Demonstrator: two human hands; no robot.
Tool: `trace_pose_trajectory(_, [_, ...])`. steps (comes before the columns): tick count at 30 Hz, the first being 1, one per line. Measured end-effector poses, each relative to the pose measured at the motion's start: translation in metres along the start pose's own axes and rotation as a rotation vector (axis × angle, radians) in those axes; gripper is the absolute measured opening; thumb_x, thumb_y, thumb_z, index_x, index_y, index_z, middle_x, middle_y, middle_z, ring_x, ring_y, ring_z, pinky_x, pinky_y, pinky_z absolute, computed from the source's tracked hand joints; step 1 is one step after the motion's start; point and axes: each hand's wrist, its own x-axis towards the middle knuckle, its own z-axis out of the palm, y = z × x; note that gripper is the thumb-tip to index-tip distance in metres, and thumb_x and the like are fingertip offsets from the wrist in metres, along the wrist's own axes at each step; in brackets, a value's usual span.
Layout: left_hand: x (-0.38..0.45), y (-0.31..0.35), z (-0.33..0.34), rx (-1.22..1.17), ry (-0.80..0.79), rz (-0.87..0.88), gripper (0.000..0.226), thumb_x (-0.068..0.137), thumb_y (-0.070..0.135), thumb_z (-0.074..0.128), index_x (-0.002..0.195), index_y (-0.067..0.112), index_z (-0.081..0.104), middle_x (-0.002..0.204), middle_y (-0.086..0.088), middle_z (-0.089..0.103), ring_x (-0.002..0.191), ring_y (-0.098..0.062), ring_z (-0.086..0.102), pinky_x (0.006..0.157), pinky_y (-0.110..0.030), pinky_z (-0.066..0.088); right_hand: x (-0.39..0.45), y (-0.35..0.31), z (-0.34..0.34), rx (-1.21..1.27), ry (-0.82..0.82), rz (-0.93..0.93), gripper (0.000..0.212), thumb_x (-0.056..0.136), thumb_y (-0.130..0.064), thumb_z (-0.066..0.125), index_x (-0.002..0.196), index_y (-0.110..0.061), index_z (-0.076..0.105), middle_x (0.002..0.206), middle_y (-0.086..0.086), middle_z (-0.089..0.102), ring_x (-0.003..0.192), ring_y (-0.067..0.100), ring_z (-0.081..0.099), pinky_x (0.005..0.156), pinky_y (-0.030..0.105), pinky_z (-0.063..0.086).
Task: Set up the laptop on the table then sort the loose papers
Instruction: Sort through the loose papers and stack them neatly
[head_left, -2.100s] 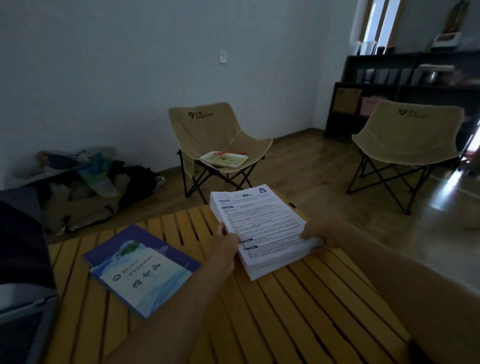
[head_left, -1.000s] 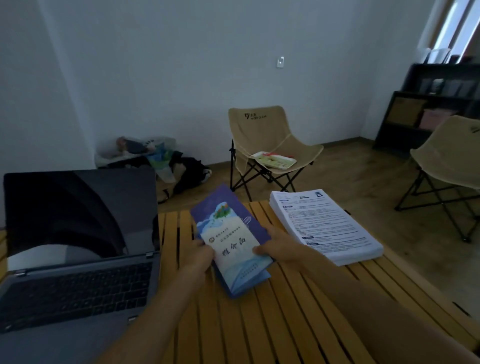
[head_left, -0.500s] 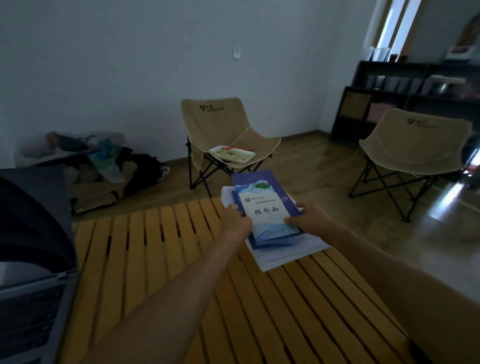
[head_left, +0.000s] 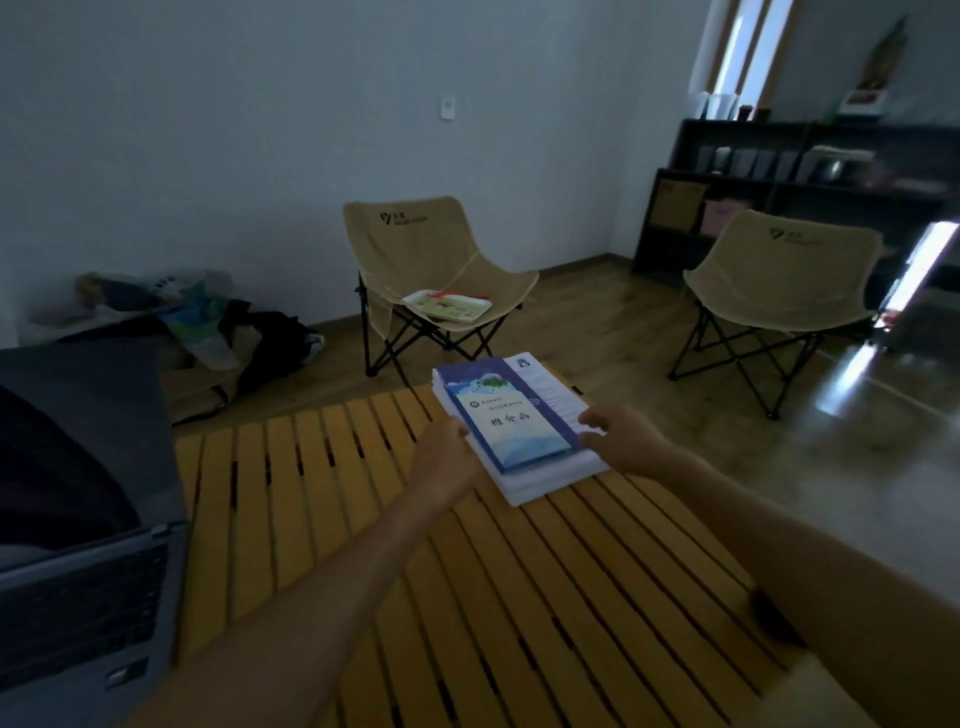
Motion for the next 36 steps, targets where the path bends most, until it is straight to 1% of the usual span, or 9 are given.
trace_pose_trajectory(6, [-0.094, 0.036, 0.012, 0.024, -0.228, 0.095, 0.031, 0.092, 0.014, 0.058, 0.123, 0.015, 0.059, 0.116, -0.002, 0.059, 0.095, -0.013, 0.057, 0.064, -0.016, 0.044, -0.099, 0.053, -0.088, -0.13, 0.047, 0.117, 0.022, 0.094, -0.023, 0.062, 0.112, -0.018, 0.074, 0.109, 0.0, 0.072, 0.099, 0.017, 0.066, 0.084, 0.029, 0.051])
trace_pose_trajectory(8, [-0.122, 0.058, 0.029, 0.003, -0.274, 0.157, 0.039, 0.09, 0.019, 0.064, 0.128, 0.016, 0.056, 0.121, -0.002, 0.059, 0.101, -0.012, 0.057, 0.078, -0.021, 0.049, -0.13, 0.088, -0.112, -0.032, 0.11, 0.21, 0.022, 0.093, -0.016, 0.064, 0.112, -0.015, 0.074, 0.106, 0.003, 0.073, 0.095, 0.018, 0.068, 0.086, 0.035, 0.056])
trace_pose_trajectory(12, [-0.16, 0.105, 0.074, 0.012, -0.309, 0.339, 0.063, 0.086, 0.039, 0.071, 0.14, 0.022, 0.046, 0.137, 0.0, 0.05, 0.116, -0.014, 0.053, 0.095, -0.033, 0.05, -0.194, 0.155, -0.114, 0.349, 0.114, 0.44, 0.019, 0.096, -0.001, 0.056, 0.109, -0.004, 0.069, 0.102, 0.016, 0.072, 0.08, 0.022, 0.068, 0.061, 0.025, 0.05])
trace_pose_trajectory(14, [-0.167, 0.127, 0.098, -0.012, -0.357, 0.36, 0.081, 0.08, 0.047, 0.074, 0.148, 0.025, 0.034, 0.148, 0.0, 0.039, 0.129, -0.018, 0.046, 0.104, -0.039, 0.046, -0.218, 0.168, -0.091, 0.505, 0.045, 0.503, 0.024, 0.097, 0.003, 0.051, 0.115, -0.005, 0.064, 0.098, 0.013, 0.072, 0.078, 0.023, 0.067, 0.065, 0.031, 0.05])
trace_pose_trajectory(18, [-0.161, 0.16, 0.135, -0.042, -0.451, 0.323, 0.113, 0.069, 0.054, 0.081, 0.155, 0.024, 0.014, 0.157, -0.001, 0.022, 0.142, -0.021, 0.028, 0.113, -0.037, 0.032, -0.238, 0.141, -0.05, 0.603, -0.033, 0.361, 0.045, 0.088, 0.001, 0.062, 0.124, -0.026, 0.061, 0.105, 0.0, 0.071, 0.093, 0.016, 0.067, 0.074, 0.03, 0.054])
trace_pose_trajectory(22, [-0.15, 0.155, 0.141, 0.001, -0.414, 0.288, 0.104, 0.071, 0.053, 0.08, 0.152, 0.02, 0.022, 0.15, -0.002, 0.036, 0.137, -0.023, 0.037, 0.11, -0.037, 0.038, -0.242, 0.102, -0.027, 0.659, -0.022, 0.17, 0.042, 0.085, -0.006, 0.071, 0.118, -0.031, 0.062, 0.104, -0.007, 0.071, 0.088, 0.001, 0.069, 0.068, 0.019, 0.056])
trace_pose_trajectory(27, [-0.18, 0.124, 0.047, 0.082, -0.383, 0.303, 0.092, 0.06, 0.067, 0.08, 0.135, 0.027, 0.043, 0.13, 0.006, 0.044, 0.12, -0.014, 0.046, 0.097, -0.03, 0.046, -0.257, 0.025, -0.006, 0.714, -0.071, -0.016, 0.038, 0.087, -0.014, 0.07, 0.121, -0.029, 0.061, 0.104, -0.008, 0.071, 0.096, 0.006, 0.069, 0.074, 0.022, 0.059])
trace_pose_trajectory(30, [-0.223, 0.087, -0.039, 0.204, -0.337, 0.265, 0.105, 0.055, 0.068, 0.082, 0.141, 0.029, 0.034, 0.132, 0.011, 0.035, 0.12, -0.008, 0.04, 0.097, -0.025, 0.042, -0.276, -0.044, 0.008, 0.723, -0.191, -0.133, 0.04, 0.084, -0.03, 0.072, 0.123, -0.03, 0.062, 0.113, -0.007, 0.07, 0.105, 0.009, 0.067, 0.089, 0.036, 0.058])
trace_pose_trajectory(36, [-0.329, -0.042, -0.234, 0.262, 0.086, 0.005, 0.086, 0.071, 0.058, 0.077, 0.139, 0.023, 0.039, 0.124, 0.005, 0.041, 0.111, -0.014, 0.048, 0.094, -0.03, 0.044, -0.305, -0.205, 0.08, 0.479, -0.334, -0.297, 0.032, 0.097, -0.029, 0.06, 0.129, -0.025, 0.061, 0.106, -0.012, 0.069, 0.097, 0.001, 0.064, 0.088, 0.026, 0.054])
